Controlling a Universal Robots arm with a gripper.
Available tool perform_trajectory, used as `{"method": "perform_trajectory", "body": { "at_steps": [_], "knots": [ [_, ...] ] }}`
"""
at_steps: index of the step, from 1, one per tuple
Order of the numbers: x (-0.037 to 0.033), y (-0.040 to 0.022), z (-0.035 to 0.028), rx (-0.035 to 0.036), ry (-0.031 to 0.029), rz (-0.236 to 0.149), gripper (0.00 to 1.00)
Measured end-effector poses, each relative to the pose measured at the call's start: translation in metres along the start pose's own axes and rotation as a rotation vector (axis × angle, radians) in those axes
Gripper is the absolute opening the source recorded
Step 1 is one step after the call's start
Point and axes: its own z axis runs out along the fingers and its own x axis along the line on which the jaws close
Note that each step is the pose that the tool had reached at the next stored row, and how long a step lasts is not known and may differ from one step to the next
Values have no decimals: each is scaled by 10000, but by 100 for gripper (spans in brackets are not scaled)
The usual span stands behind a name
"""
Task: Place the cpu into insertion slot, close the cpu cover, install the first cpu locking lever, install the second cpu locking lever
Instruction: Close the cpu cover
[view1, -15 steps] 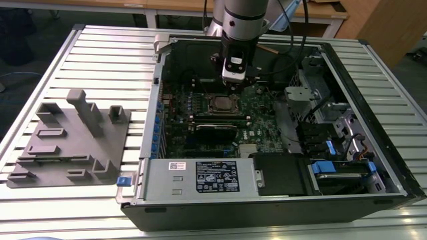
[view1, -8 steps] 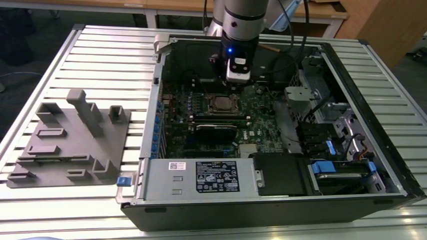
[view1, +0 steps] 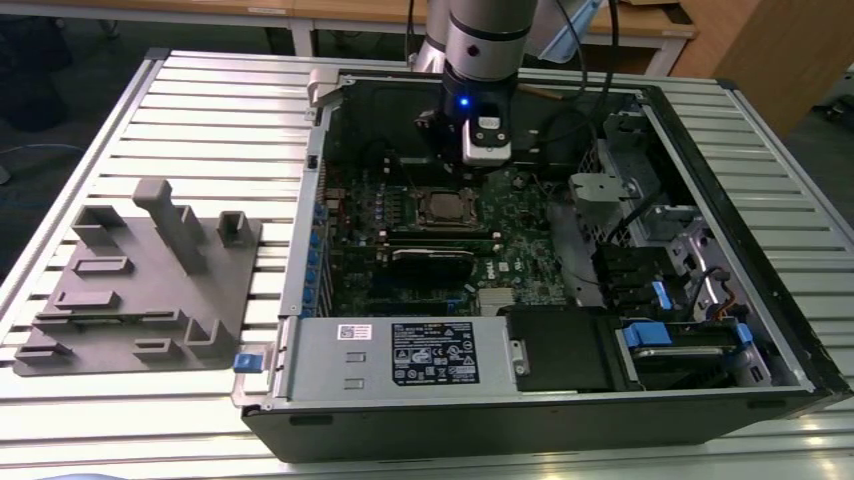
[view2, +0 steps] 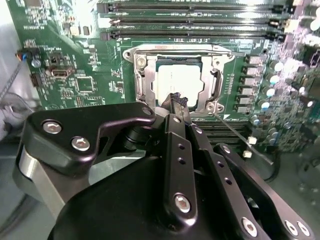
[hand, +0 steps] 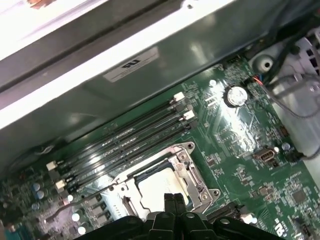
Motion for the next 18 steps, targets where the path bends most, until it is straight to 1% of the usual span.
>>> {"method": "perform_trajectory", "body": {
  "at_steps": [2,9,10,18],
  "knots": [
    [0,0,0,1,7,-211,11],
    [0,0,1,1,9,-234,11],
    [0,0,1,2,11,-286,11],
    [0,0,3,15,64,-1694,11]
  ]
}}
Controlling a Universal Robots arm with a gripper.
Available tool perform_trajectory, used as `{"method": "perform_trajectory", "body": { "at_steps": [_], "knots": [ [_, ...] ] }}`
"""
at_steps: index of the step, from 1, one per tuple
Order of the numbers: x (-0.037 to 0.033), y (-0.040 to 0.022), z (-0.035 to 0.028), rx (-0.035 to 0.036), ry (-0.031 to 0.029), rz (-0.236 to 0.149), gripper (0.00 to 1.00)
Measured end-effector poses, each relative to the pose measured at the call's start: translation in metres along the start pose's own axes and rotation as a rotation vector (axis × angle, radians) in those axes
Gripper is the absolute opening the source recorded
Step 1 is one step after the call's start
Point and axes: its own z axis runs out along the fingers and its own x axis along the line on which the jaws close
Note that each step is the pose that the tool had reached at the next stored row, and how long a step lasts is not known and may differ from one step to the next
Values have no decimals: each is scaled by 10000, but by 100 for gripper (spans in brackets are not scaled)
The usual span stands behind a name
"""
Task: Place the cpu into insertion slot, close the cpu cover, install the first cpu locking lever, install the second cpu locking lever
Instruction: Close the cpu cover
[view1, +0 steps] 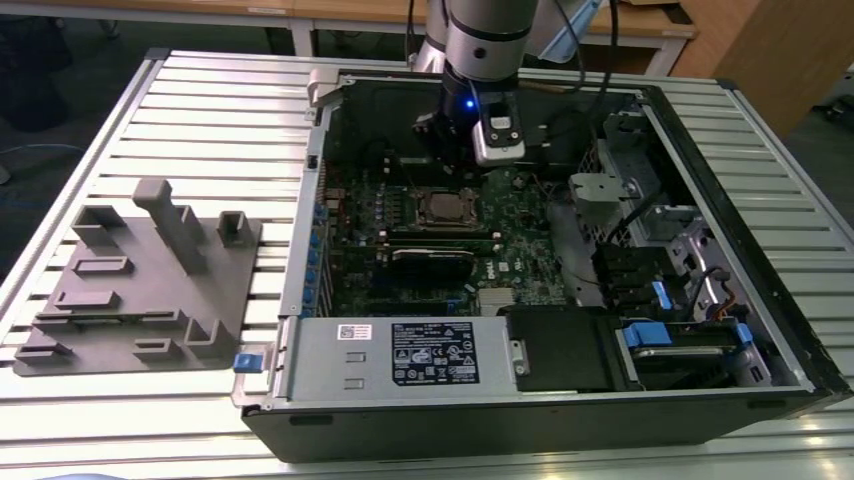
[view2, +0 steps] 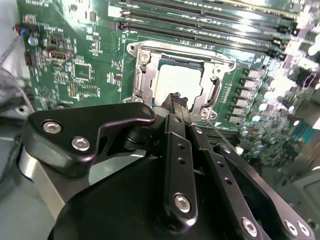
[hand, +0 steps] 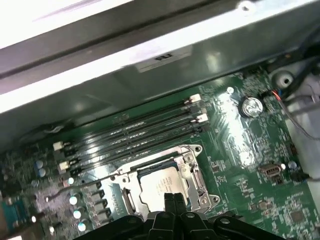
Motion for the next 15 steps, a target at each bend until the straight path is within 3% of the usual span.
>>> {"method": "perform_trajectory", "body": {
  "at_steps": [15],
  "knots": [
    [0,0,4,24,102,-2720,11]
  ]
}}
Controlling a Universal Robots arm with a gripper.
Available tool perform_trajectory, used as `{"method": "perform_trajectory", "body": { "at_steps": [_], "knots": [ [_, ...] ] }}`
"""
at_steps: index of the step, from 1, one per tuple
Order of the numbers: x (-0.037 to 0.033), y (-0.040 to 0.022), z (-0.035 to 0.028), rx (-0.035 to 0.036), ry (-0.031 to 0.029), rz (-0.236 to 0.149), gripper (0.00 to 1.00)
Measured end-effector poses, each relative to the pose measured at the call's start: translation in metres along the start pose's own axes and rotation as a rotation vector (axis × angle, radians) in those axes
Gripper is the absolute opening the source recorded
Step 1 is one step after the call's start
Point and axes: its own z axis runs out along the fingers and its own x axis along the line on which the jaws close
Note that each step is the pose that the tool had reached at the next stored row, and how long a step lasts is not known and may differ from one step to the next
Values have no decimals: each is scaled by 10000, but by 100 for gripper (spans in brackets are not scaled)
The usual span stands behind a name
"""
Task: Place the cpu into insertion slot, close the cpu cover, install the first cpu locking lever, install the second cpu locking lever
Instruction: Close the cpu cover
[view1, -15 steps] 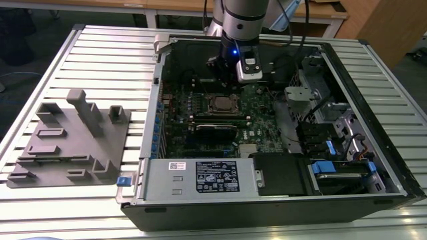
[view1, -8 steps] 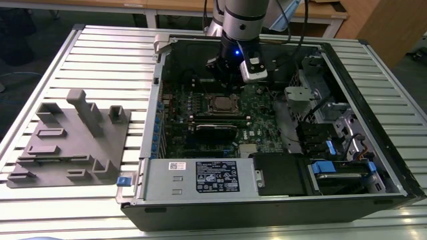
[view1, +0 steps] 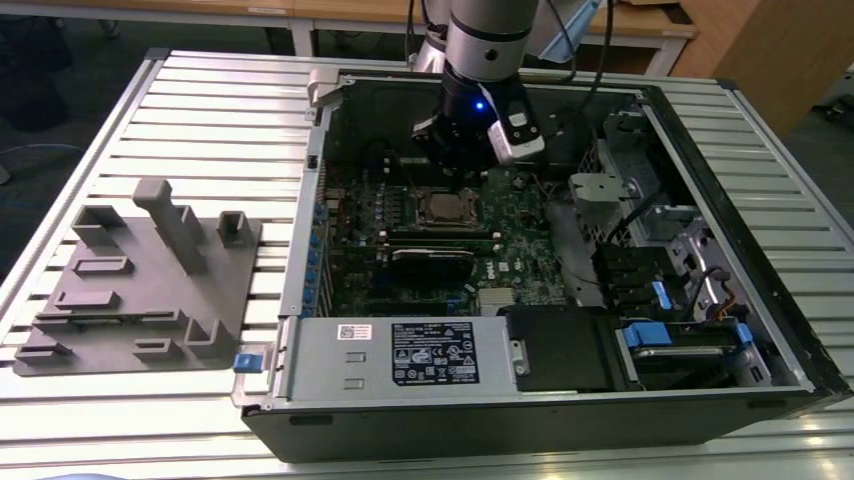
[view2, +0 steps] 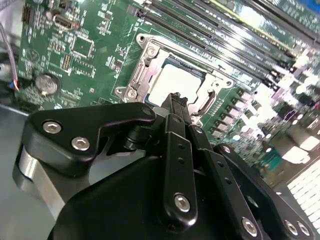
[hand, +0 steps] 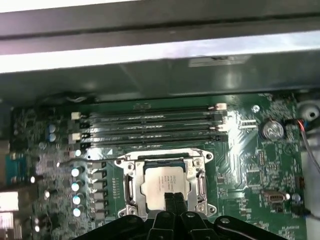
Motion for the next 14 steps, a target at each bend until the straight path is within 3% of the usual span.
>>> {"method": "perform_trajectory", "body": {
  "at_steps": [9,14],
  "knots": [
    [0,0,5,14,52,-1573,11],
    [15,-4,30,16,-30,-1602,11]
  ]
}}
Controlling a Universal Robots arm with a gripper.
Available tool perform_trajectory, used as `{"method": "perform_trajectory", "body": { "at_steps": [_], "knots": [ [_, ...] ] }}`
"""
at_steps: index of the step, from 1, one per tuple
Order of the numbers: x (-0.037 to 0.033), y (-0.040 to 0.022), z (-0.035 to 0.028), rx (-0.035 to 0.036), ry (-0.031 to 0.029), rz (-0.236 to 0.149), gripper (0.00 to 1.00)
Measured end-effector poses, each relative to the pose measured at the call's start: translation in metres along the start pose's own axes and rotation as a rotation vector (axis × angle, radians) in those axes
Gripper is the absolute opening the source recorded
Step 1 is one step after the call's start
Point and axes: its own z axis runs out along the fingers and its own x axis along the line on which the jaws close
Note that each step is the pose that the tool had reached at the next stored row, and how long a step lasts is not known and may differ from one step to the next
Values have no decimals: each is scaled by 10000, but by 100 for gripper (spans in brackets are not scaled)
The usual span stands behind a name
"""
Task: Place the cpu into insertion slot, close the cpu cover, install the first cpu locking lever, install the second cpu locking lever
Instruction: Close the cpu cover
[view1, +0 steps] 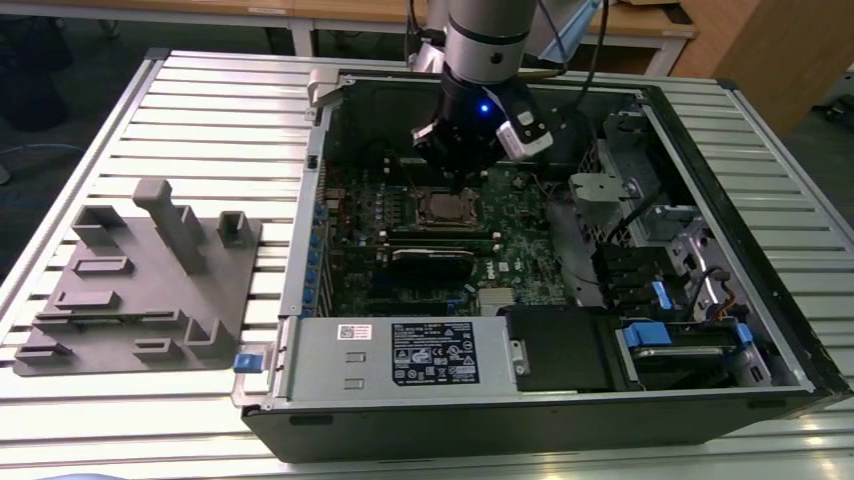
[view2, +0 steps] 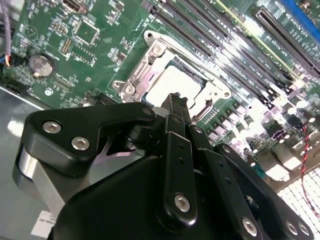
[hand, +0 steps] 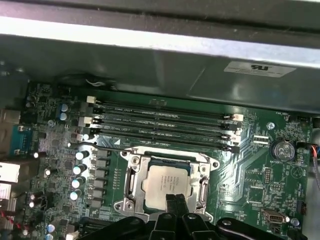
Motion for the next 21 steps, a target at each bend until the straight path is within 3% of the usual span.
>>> {"method": "perform_trajectory", "body": {
  "at_steps": [4,8,15,21],
  "knots": [
    [26,2,27,1,-9,229,11],
    [28,1,43,2,-26,721,11],
    [28,1,48,-2,-29,733,11],
    [34,-1,108,2,-37,731,11]
  ]
}}
